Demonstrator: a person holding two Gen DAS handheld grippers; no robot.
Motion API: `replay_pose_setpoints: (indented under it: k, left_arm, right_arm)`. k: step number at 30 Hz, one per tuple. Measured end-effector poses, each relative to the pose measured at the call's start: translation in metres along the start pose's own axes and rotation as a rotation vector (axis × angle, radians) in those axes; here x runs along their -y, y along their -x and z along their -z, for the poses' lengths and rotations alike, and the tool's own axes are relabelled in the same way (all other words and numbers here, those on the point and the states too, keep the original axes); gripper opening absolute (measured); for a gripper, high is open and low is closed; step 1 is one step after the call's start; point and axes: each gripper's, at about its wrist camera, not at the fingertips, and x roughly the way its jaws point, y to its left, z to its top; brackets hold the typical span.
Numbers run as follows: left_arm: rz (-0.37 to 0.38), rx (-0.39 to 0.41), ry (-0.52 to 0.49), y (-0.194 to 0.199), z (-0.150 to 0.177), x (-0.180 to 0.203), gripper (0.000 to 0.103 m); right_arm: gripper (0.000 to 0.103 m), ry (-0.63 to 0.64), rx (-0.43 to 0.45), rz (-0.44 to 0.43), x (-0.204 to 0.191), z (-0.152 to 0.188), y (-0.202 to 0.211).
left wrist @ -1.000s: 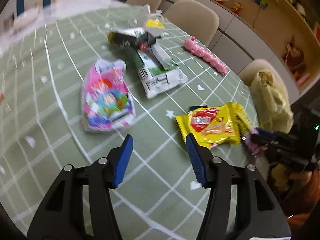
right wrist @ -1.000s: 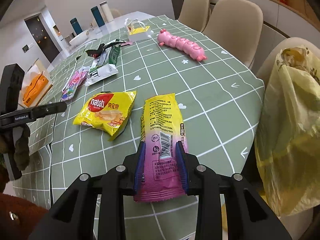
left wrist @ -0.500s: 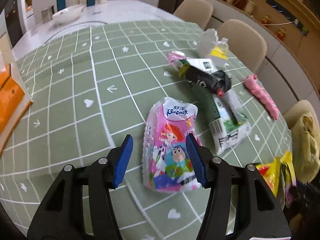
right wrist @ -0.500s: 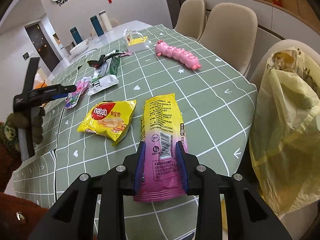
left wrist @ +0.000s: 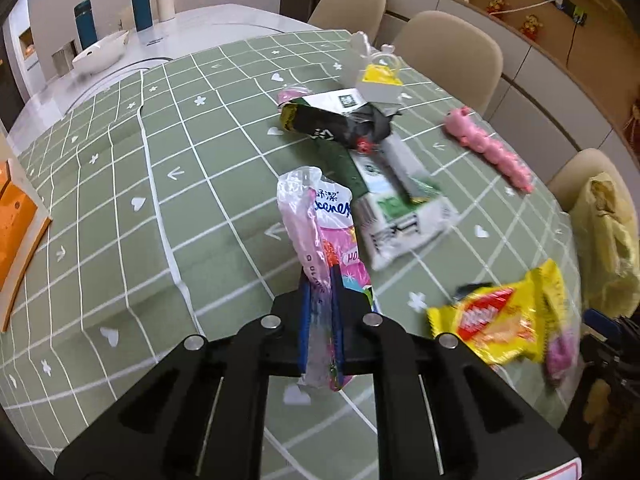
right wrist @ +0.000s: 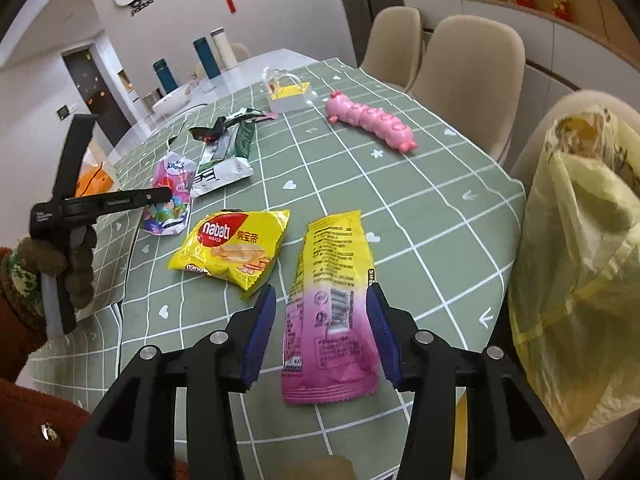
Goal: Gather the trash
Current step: 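Carry the tissue pack and wrapper to the trash bag and open both tools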
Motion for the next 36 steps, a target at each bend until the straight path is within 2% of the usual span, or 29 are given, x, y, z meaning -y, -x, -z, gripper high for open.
replay_pose_setpoints:
  k: [4, 9, 13, 14, 19, 25, 29, 36]
  left_arm:
    - [0.053, -0.015, 0.025, 0.013, 0.008, 0.003, 0.009]
    - [0.082, -0.021, 0.001, 0.028, 0.020, 0.016, 0.009]
    - [0.105, -0.007, -0.007, 0.040, 0.022, 0.026, 0.009]
    - [0.114, -0.004, -0.008, 0.041, 0.020, 0.027, 0.009]
    - [0.140, 0.050, -0.058, 0.061, 0.006, 0.046, 0.009]
    - [0.203, 0.134, -0.140, 0.093, -0.028, 0.088, 0.009]
    - [0.256, 0.182, -0.195, 0.113, -0.053, 0.122, 0.009]
    - [0.350, 0.254, -0.322, 0.133, -0.087, 0.203, 0.009]
  right_arm:
    - [0.045, 0.038, -0.030, 0.035, -0.002, -0.007, -0.015]
    - [0.044, 0.056, -0.114, 0.052, -0.003, -0.011, -0.043]
    - [0.018, 0.058, -0.113, 0.033, -0.002, -0.012, -0.038]
    - [0.015, 0.064, -0.099, 0.040, -0.003, -0.014, -0.032]
    - [0.014, 0.060, -0.025, 0.035, 0.002, -0.026, 0.003]
    - [0.014, 0.049, 0.090, 0.067, 0.017, -0.050, 0.053]
    - [0.014, 0.056, 0.182, 0.110, 0.028, -0.066, 0.091]
    - [0.014, 0.027, 0.268, 0.235, 0.072, -0.081, 0.145]
